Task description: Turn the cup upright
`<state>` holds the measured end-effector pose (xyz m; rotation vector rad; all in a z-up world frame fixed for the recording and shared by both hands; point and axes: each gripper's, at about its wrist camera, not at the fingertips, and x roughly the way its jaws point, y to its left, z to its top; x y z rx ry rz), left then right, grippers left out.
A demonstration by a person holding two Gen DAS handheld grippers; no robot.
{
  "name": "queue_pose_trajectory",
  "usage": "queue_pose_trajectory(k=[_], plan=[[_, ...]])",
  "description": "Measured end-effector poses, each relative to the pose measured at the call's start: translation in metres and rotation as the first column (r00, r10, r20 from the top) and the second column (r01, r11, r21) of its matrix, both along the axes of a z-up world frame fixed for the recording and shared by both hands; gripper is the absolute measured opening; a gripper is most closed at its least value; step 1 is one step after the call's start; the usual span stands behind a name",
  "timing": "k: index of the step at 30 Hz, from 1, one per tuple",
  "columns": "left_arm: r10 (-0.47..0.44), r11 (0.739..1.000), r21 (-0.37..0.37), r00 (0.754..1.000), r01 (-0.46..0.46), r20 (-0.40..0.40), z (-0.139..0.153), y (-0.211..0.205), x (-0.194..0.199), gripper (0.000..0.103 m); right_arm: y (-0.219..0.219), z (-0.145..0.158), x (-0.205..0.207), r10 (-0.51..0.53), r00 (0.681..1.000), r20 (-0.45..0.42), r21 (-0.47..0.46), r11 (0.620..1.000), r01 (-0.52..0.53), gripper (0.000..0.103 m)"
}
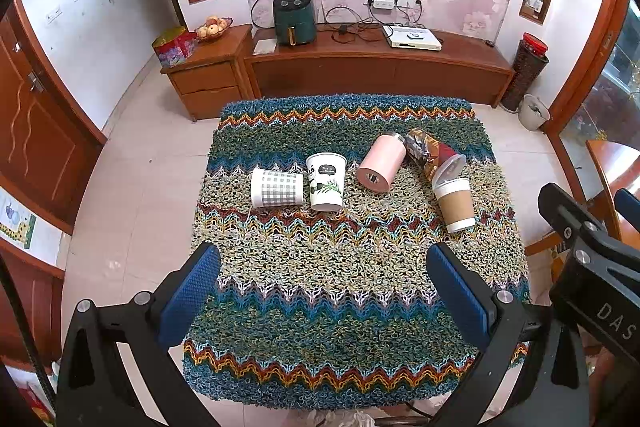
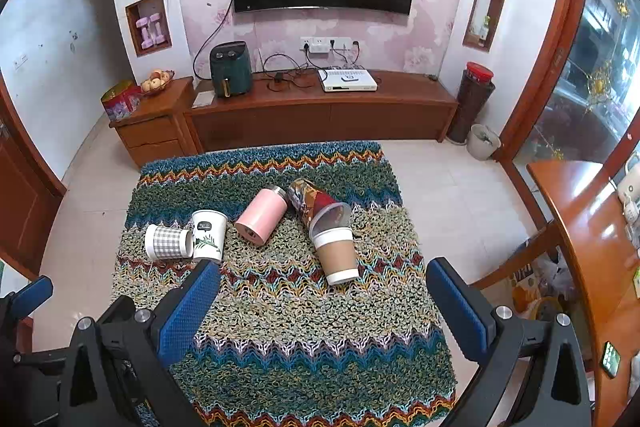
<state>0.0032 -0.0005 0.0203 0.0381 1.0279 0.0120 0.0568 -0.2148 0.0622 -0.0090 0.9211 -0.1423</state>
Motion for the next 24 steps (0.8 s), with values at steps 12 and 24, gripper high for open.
queue_pose_trajectory(k=[12, 24], plan=[[-0.010, 1.000, -0.008, 1.000, 0.010, 0.020, 0.011, -0.002, -0.003, 0.103, -0.001, 0.006, -0.002, 0.004, 1.000, 0.012, -0.003, 1.000, -0.004, 0.103], [-0.029, 1.000, -0.005, 0.999, 0.029, 0.021, 0.015, -0.010, -0.003, 0.103, -0.002, 0.007, -0.006, 0.005, 1.000, 0.021, 0.005, 1.000, -0.005, 0.103]])
